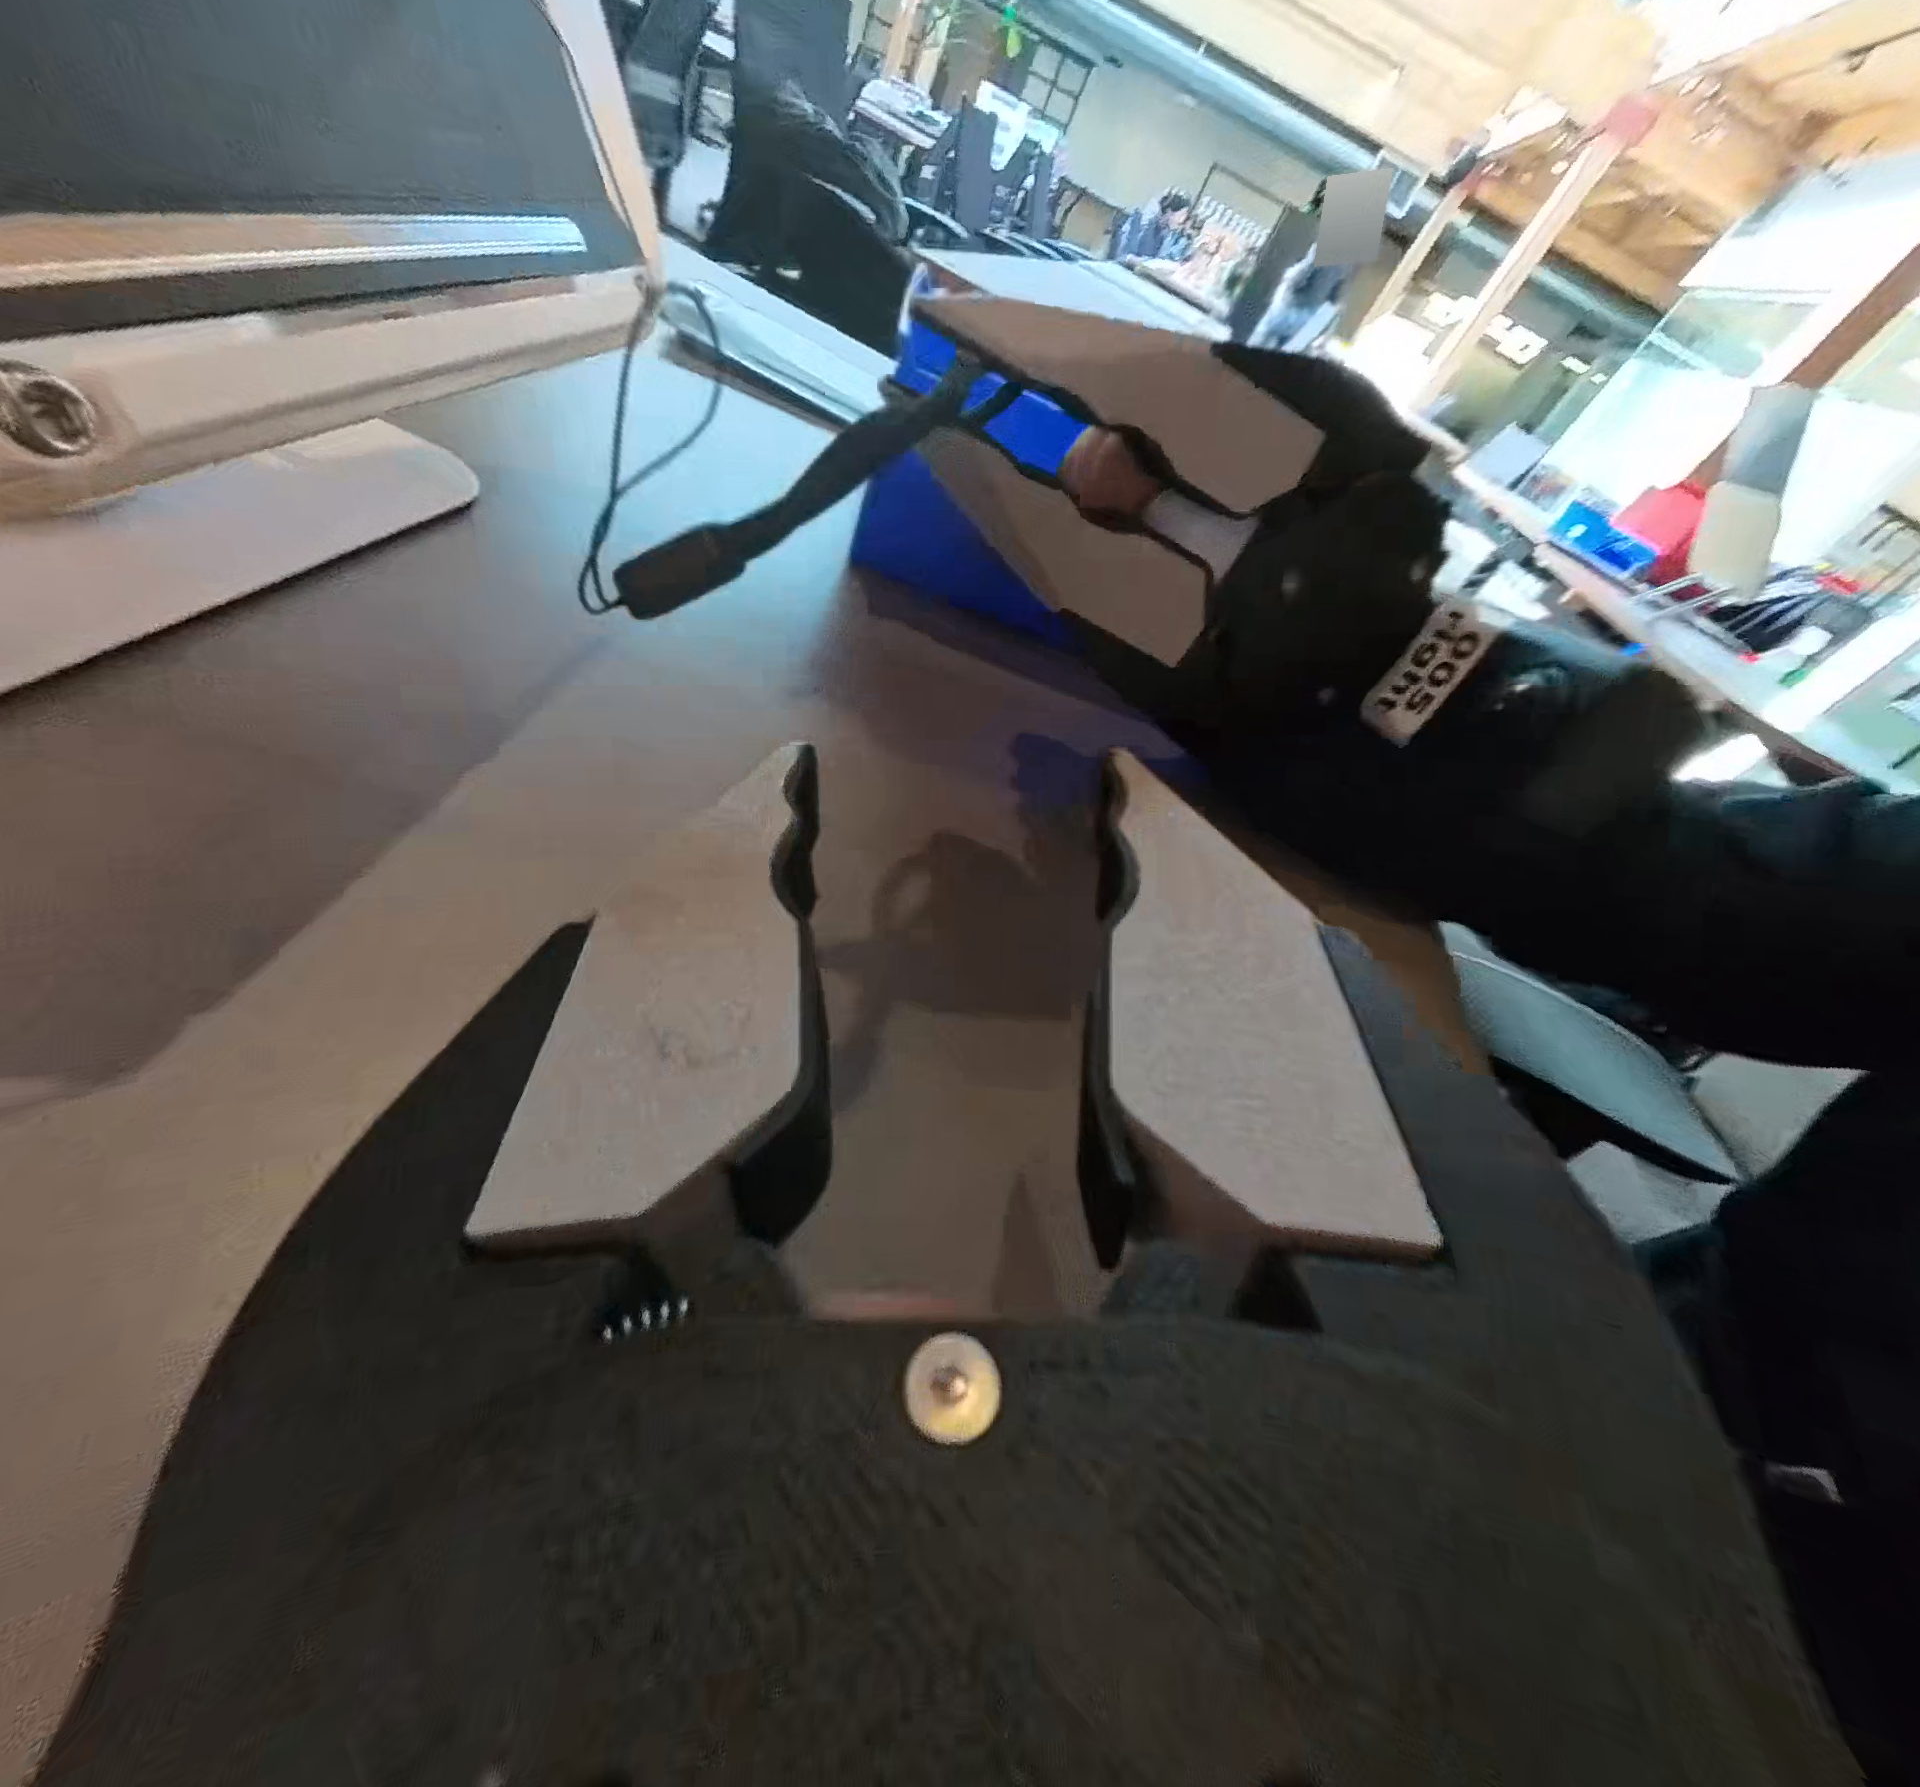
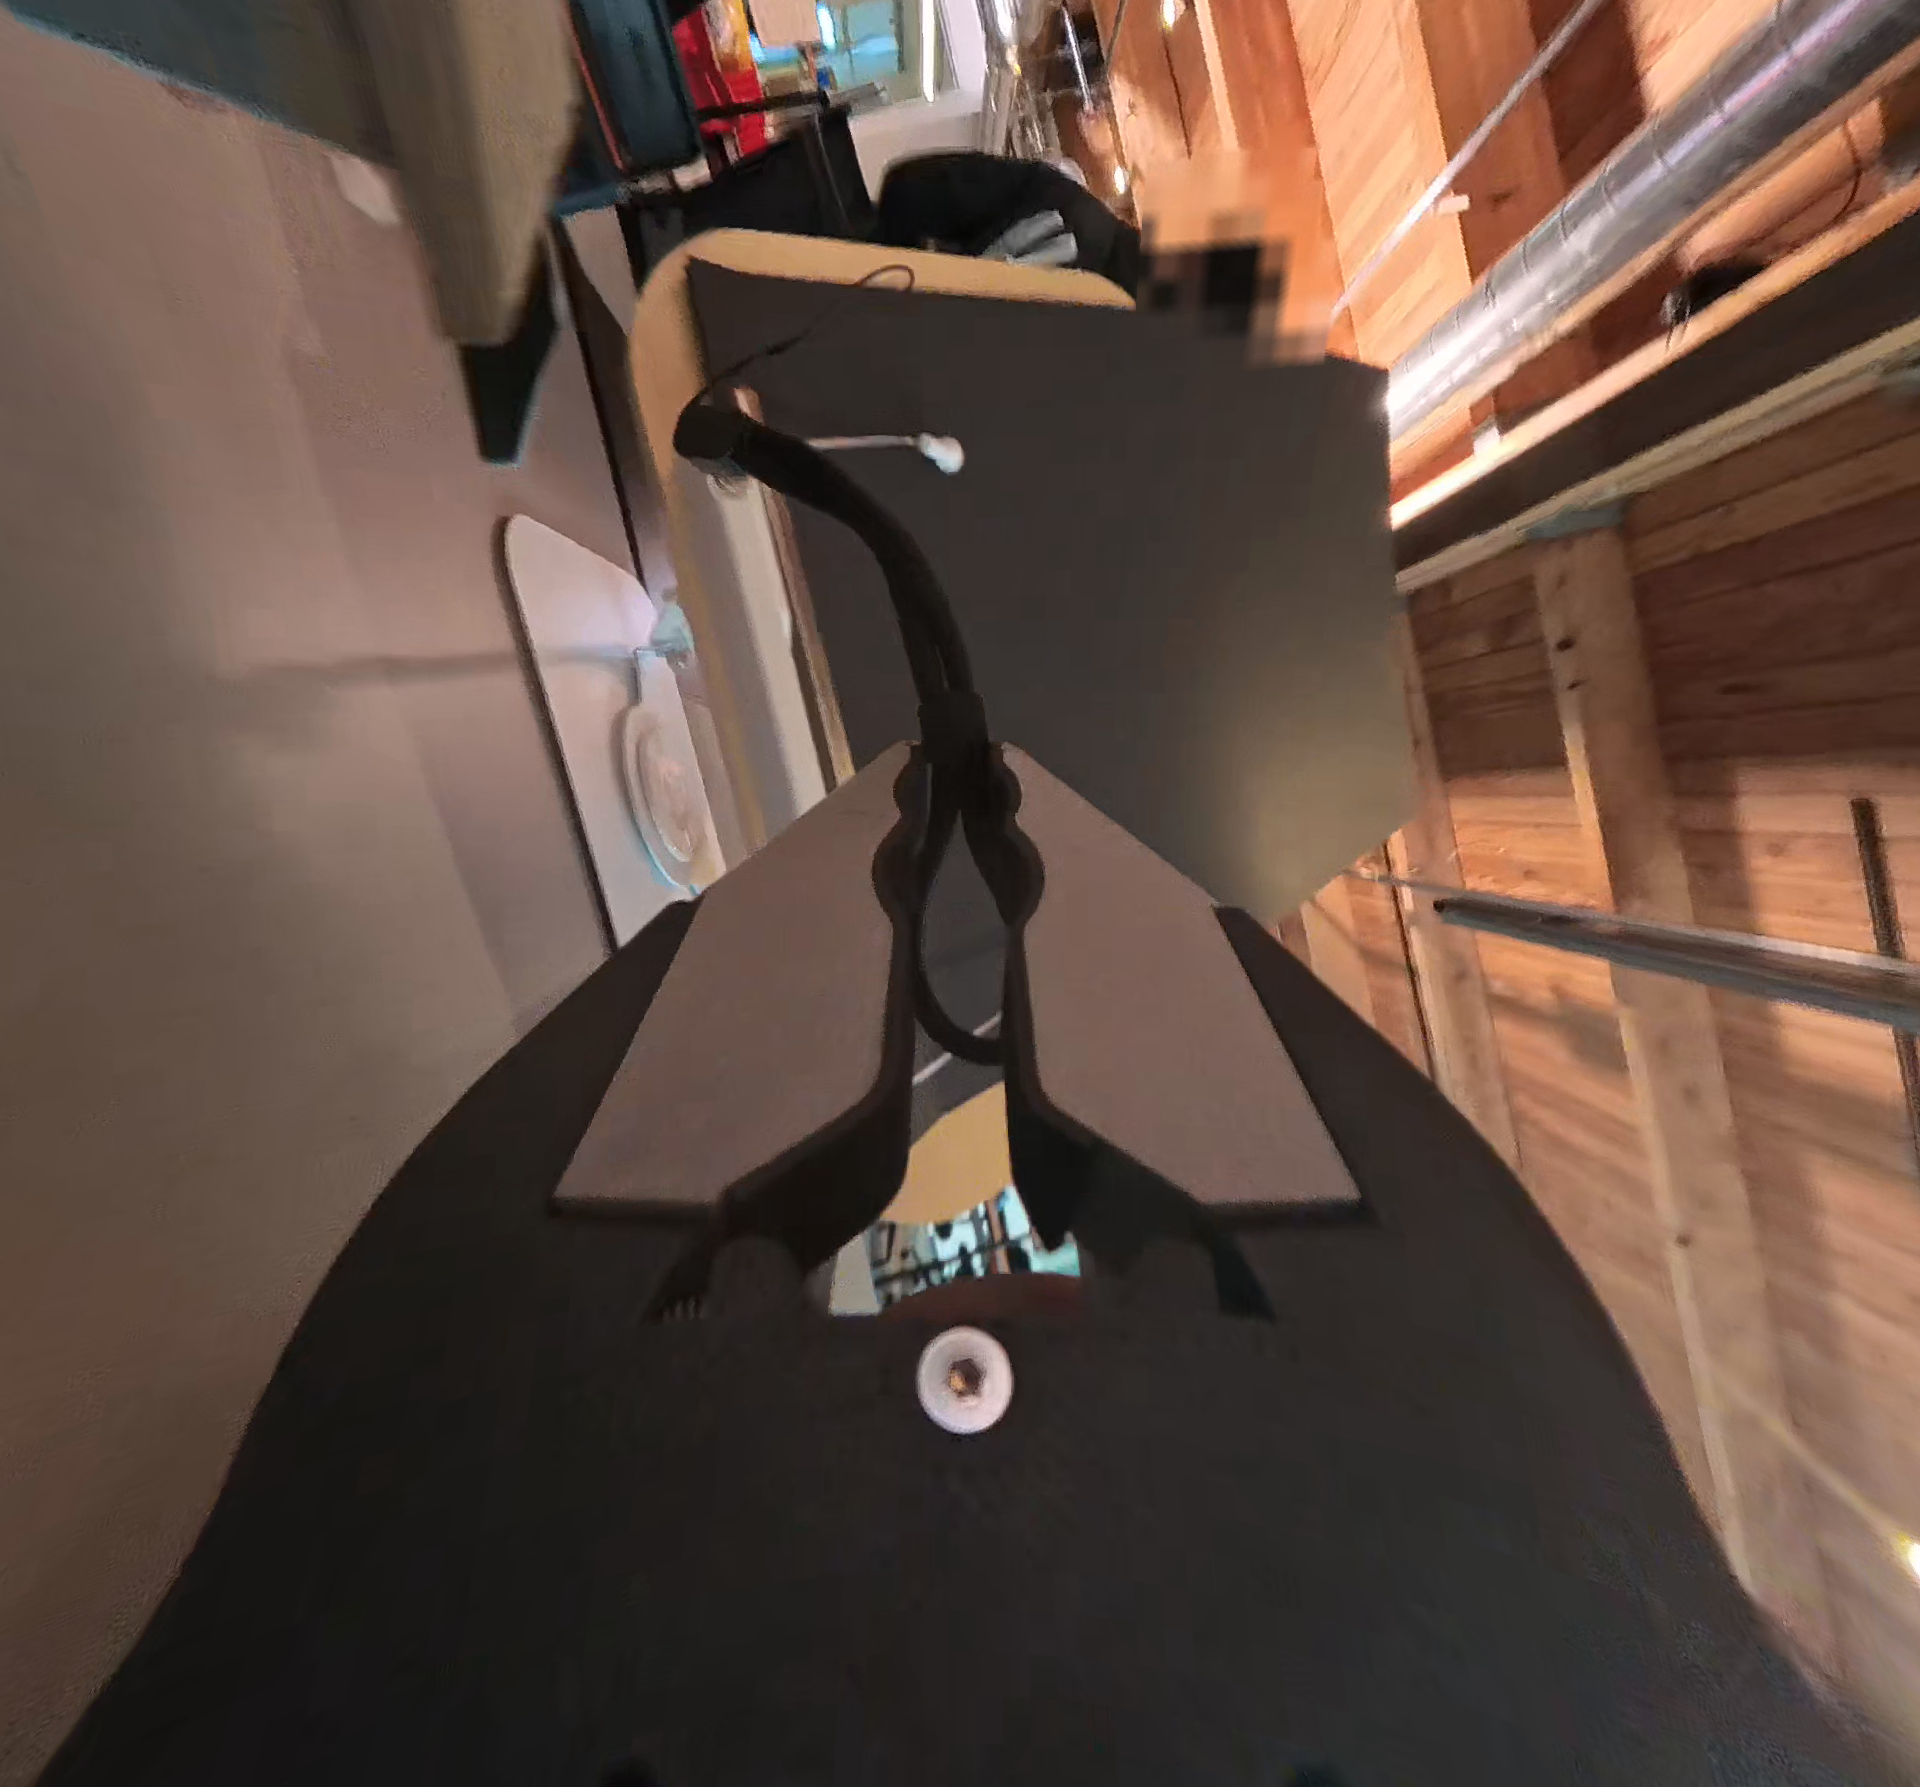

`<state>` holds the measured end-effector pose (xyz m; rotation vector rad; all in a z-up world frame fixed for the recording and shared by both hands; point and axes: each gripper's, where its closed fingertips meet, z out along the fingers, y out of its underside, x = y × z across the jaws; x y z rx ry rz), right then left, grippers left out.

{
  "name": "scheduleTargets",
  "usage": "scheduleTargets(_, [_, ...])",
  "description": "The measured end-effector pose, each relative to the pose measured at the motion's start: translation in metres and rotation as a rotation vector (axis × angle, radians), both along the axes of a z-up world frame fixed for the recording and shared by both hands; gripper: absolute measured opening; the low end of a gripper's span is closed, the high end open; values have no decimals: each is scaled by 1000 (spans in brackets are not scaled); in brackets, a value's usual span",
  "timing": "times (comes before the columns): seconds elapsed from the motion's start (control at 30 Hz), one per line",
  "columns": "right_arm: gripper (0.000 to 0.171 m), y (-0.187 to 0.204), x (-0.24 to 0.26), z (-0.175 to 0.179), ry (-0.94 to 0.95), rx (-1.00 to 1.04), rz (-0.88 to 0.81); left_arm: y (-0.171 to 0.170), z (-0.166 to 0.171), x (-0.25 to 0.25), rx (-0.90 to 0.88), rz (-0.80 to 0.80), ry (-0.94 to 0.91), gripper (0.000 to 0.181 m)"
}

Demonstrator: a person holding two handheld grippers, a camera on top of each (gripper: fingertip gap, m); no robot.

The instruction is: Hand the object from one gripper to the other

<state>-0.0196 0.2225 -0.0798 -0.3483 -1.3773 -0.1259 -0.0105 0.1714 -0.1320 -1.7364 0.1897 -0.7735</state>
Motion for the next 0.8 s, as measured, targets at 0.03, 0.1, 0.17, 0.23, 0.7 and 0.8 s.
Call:
scheduleTargets(0.03, [7,-6,0,-2,-13,17,31,-1,2,0,-5,-18,-42,53])
scheduleTargets(0.1, [7,-16,0,-2,-7,57,71,3,5,-8,5,14,-48,50])
scheduleTargets(0.17, [7,-17,0,-1,-4,91,60,5,2,-22,45,113,107,42])
scheduleTargets(0.23, [6,-13,0,-2,-13,90,43,4,-2,-29,61,172,279,41])
scheduleTargets(0.7, [7,-34,-11,-32,-126,-276,166,11,-8,-35,303,440,1243,0])
scheduleTargets(0.8, [7,-40,-8,-26,-109,-407,241,11,-7,-34,260,434,1135,0])
